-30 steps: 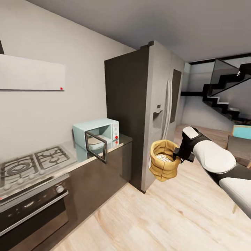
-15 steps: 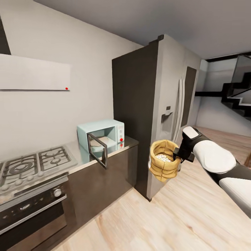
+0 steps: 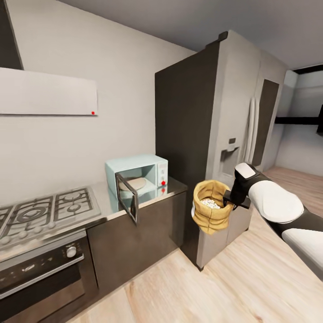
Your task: In the kitchen, take the popcorn bag from the countertop, put it into the microwave, and heat it until the popcorn is cooked so the cooked popcorn ends up inside the bag.
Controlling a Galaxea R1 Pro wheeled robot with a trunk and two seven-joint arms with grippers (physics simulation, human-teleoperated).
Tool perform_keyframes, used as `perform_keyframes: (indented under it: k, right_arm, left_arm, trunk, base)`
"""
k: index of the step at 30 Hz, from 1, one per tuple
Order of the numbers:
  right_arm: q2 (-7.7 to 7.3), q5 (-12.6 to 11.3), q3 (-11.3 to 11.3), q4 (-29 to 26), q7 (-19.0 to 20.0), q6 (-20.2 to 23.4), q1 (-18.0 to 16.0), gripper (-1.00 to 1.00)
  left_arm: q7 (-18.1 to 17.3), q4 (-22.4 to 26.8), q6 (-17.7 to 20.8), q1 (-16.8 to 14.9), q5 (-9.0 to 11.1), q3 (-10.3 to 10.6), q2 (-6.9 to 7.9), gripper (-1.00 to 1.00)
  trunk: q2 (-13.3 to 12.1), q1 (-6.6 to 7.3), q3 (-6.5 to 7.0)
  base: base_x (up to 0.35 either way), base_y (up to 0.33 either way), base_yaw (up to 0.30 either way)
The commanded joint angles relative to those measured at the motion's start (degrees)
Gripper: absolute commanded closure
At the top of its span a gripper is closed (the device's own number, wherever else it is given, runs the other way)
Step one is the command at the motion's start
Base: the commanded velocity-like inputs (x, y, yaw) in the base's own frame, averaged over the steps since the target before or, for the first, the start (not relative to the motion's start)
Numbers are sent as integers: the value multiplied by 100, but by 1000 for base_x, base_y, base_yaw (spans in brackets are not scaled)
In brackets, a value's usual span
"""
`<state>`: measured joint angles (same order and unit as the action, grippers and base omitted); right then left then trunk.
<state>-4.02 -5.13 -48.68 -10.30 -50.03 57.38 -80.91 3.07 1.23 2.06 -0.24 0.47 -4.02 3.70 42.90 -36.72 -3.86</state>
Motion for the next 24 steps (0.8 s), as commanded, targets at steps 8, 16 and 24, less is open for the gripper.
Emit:
perform_keyframes:
  k: [8,16,24]
  right_arm:
    - [-2,-58,10,-1,-51,18,-4,100]
    - [-2,-58,12,2,-51,18,-4,100]
    - [-2,-58,16,10,-51,18,-4,100]
  left_arm:
    - [9,9,22,-2,6,-38,-1,-100]
    - [9,9,16,-2,-2,-37,-1,-100]
    - [9,9,14,-2,-3,-30,-1,-100]
  trunk:
    - [8,-4,-13]
    - [8,-4,-13]
    - [8,-4,-13]
  base:
    - [254,-243,269]
    - [250,-241,281]
    - [139,-143,281]
